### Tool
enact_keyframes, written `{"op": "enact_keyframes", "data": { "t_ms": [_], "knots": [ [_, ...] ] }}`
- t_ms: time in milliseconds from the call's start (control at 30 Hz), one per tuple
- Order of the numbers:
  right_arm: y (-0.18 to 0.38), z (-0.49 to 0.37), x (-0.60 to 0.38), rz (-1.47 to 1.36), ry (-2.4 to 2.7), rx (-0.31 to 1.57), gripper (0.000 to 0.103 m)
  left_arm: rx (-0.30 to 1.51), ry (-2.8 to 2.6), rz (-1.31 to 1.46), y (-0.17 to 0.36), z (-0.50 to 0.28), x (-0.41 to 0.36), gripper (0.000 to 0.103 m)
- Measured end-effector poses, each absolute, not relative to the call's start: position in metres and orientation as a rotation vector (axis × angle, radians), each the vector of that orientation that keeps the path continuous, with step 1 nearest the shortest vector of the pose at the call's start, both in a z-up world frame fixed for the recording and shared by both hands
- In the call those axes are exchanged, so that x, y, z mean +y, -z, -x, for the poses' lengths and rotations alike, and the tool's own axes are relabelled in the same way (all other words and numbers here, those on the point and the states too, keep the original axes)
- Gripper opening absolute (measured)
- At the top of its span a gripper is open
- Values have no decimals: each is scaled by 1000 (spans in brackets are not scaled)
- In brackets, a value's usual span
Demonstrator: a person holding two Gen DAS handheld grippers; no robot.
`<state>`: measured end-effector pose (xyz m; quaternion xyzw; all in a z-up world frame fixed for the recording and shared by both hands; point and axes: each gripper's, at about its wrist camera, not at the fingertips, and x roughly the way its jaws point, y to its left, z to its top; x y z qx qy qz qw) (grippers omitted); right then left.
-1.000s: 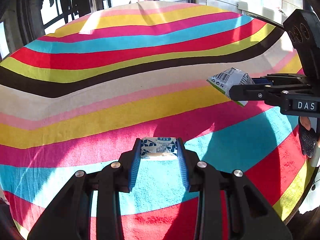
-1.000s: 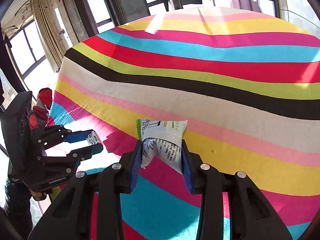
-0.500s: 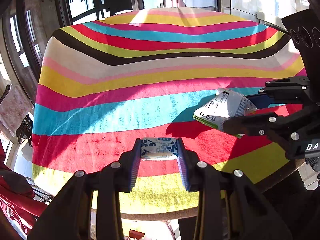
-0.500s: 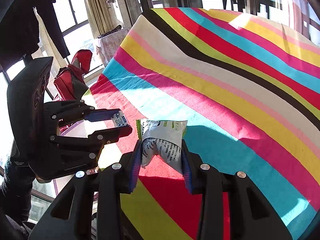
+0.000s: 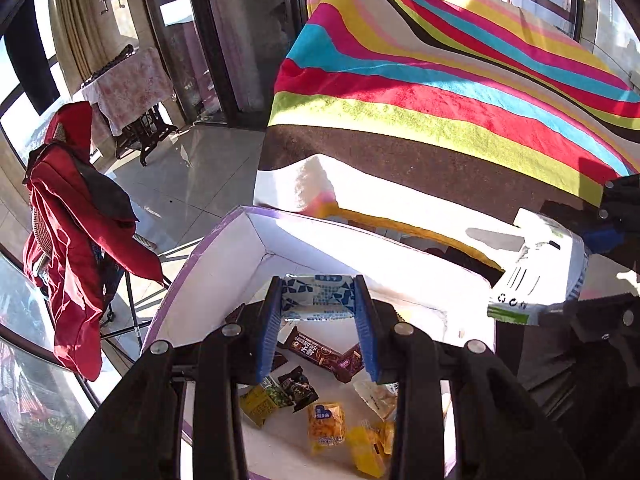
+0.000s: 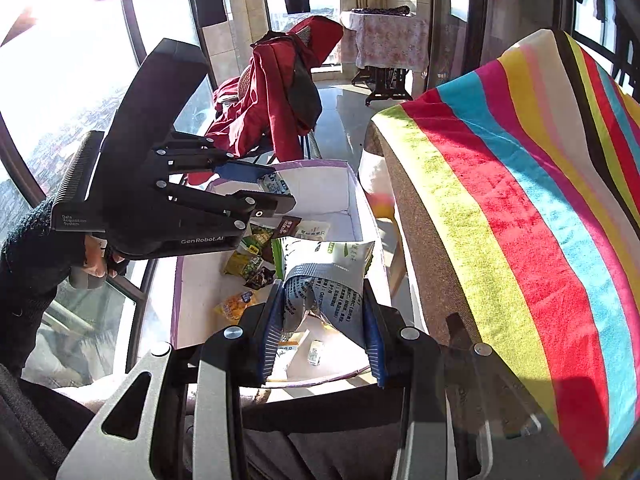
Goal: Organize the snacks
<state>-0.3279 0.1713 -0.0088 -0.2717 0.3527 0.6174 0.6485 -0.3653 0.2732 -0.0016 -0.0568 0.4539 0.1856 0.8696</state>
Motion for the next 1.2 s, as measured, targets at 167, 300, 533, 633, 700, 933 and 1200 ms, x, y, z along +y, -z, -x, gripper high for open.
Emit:
{"op": "enact_keyframes", "data": {
  "t_ms": [167, 300, 533, 633, 700, 933, 1200],
  "knots": [
    [29, 345, 189, 646, -1475, 802, 59, 958, -466, 199, 13, 385, 293, 42],
    [27, 335, 185, 571, -1471, 831, 69, 786, -558, 237, -17, 399, 303, 88],
    [3, 326, 173, 524, -1458, 777, 86, 389, -638, 123, -98, 424, 282, 101],
    [4, 324, 181, 533, -1418, 803, 87, 521, -625, 214, -89, 403, 289, 101],
    [14, 321, 185, 536, -1371, 864, 87, 641, -645, 263, -65, 389, 293, 101],
    [59, 320, 186, 630, -1177, 1011, 86, 811, -659, 408, 12, 375, 288, 101],
    [72, 316, 187, 669, -1115, 1067, 86, 953, -638, 454, 56, 371, 278, 101]
  ]
}}
